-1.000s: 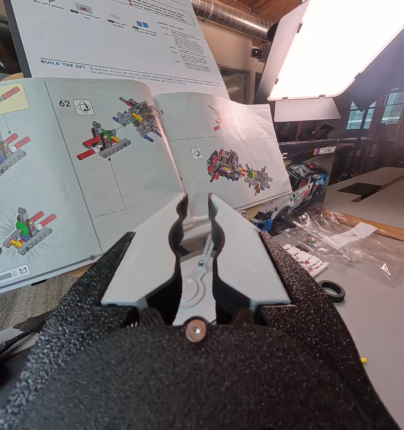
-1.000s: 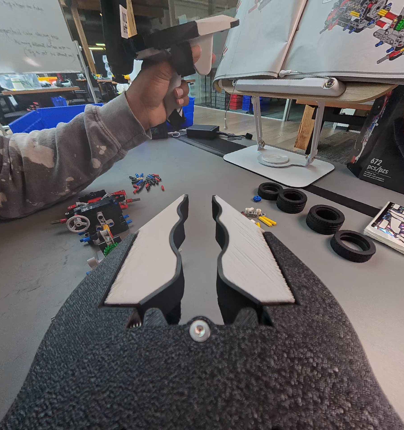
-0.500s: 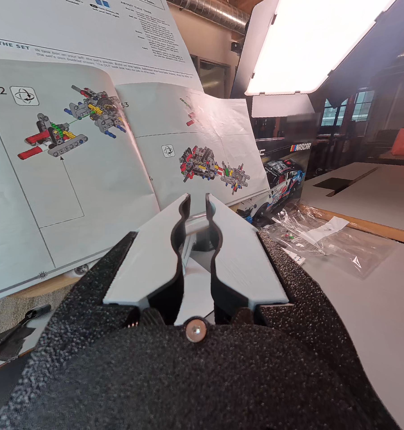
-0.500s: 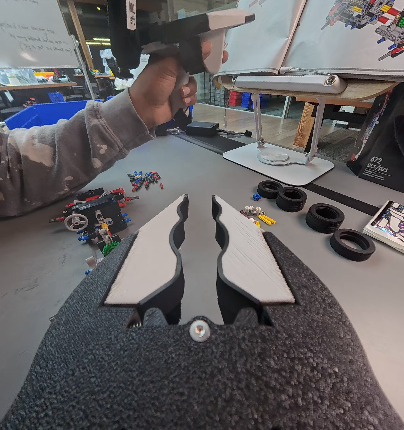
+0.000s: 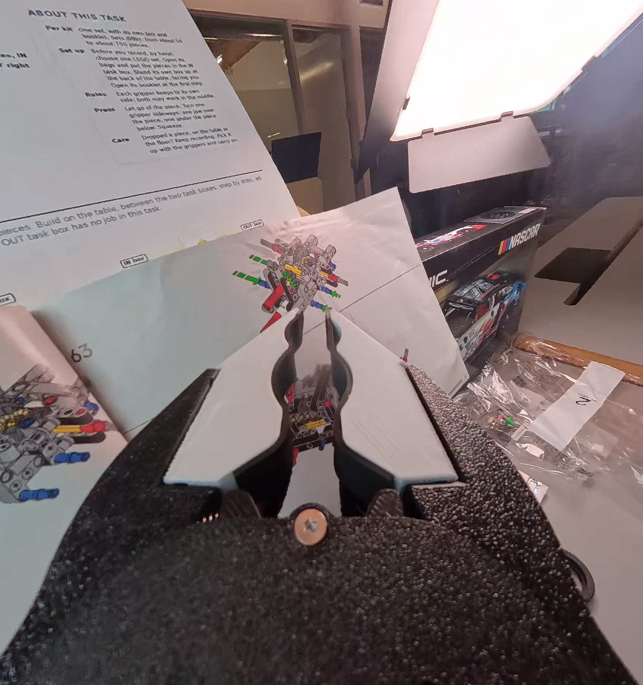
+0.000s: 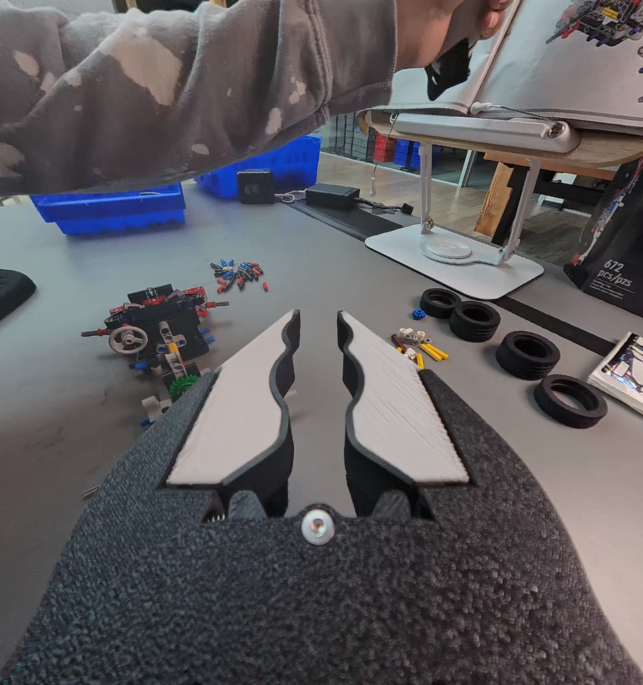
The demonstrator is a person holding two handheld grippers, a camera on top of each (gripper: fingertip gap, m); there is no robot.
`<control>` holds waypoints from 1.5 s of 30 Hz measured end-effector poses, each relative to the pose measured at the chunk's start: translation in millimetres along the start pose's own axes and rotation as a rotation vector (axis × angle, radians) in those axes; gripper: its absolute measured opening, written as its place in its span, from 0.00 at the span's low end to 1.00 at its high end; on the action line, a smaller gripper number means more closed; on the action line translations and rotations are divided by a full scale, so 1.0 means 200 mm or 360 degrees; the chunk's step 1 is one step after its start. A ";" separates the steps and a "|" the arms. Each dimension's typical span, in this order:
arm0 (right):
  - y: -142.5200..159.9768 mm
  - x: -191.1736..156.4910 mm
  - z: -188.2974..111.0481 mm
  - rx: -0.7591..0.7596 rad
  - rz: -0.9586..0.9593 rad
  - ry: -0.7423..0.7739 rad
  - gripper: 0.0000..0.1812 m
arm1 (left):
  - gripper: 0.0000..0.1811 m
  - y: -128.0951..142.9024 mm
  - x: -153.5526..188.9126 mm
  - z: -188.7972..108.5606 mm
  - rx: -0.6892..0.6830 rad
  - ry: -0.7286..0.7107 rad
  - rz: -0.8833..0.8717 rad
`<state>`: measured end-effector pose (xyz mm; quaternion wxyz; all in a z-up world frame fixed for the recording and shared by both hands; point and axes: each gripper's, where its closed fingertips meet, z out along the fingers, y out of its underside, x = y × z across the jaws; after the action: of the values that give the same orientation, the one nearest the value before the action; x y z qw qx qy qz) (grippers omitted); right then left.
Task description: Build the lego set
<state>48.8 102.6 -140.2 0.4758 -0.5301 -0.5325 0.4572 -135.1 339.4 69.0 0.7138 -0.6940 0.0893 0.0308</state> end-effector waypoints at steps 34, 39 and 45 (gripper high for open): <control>0.05 -0.07 0.03 -0.0116 -0.0106 -0.0071 0.10 | 0.04 0.14 -0.02 0.10 -0.0098 -0.0057 0.0027; 0.06 -0.07 0.04 -0.0124 -0.0119 -0.0075 0.10 | 0.05 0.19 0.02 0.07 -0.0115 -0.0022 0.0014; 0.06 -0.08 0.04 -0.0130 -0.0128 -0.0080 0.10 | 0.07 0.31 0.10 0.02 -0.0149 0.0018 0.0011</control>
<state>42.8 87.0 -153.3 0.4582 -0.5156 -0.5834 0.4288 -126.0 343.2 4.5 0.6798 -0.7265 0.0943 0.0335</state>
